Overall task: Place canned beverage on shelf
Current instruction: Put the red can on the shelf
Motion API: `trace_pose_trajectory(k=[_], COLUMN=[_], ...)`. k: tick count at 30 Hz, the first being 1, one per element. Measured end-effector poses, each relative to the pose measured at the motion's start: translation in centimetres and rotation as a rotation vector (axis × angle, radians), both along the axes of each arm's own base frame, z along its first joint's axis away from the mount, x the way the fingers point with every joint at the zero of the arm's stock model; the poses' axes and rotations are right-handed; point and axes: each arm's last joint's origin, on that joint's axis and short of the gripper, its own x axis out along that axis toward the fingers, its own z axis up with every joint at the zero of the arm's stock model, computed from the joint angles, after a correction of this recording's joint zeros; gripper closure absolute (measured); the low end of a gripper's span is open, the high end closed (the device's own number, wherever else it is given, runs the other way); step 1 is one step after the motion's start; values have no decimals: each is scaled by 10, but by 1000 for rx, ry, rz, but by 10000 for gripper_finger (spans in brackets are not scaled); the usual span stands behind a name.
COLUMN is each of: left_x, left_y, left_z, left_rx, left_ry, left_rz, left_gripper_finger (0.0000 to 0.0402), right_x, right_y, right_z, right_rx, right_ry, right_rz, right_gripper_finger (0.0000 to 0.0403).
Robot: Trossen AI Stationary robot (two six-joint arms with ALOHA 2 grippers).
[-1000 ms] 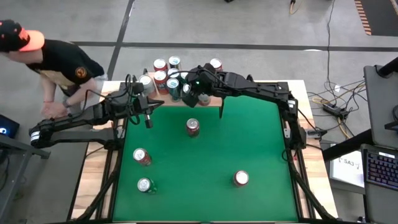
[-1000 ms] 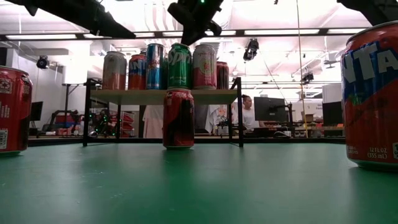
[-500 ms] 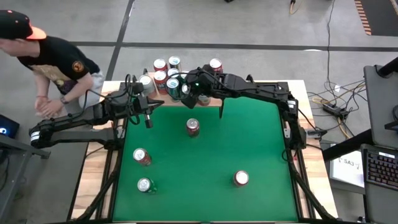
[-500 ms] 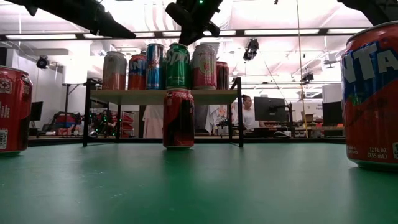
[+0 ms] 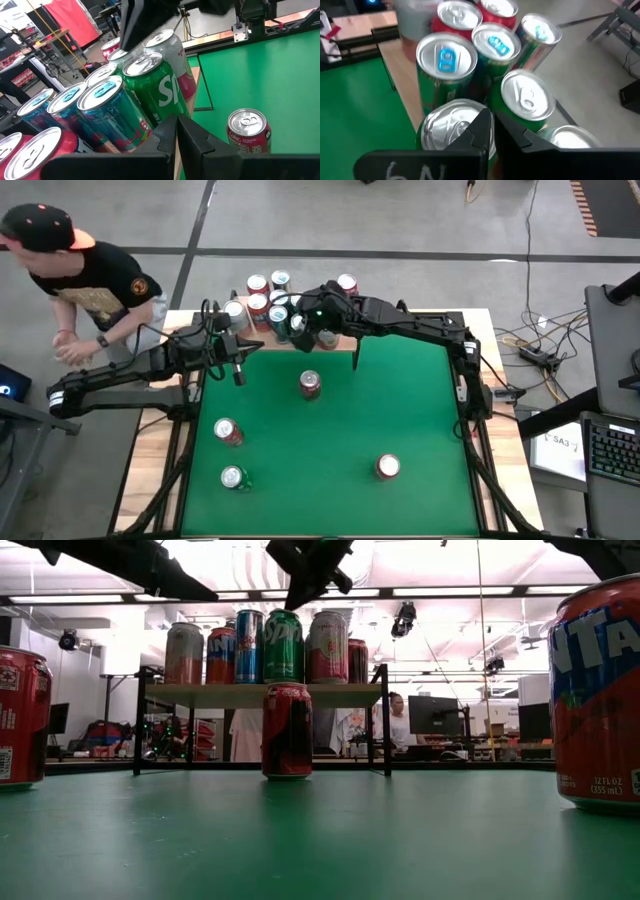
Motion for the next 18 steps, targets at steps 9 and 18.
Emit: trace_pose_trajectory(k=[9,18], left_x=[0,0], left_y=[0,0], left_z=[0,0], left_rx=[0,0], left_ry=[0,0], left_rz=[0,0], left_gripper_finger=[402,402], right_x=[-31,-52], right_y=[-25,-54], right_z=[23,11], right_rx=[112,215], right_ry=[12,83], right_rz=[-160,-323], right_gripper_finger=[390,390])
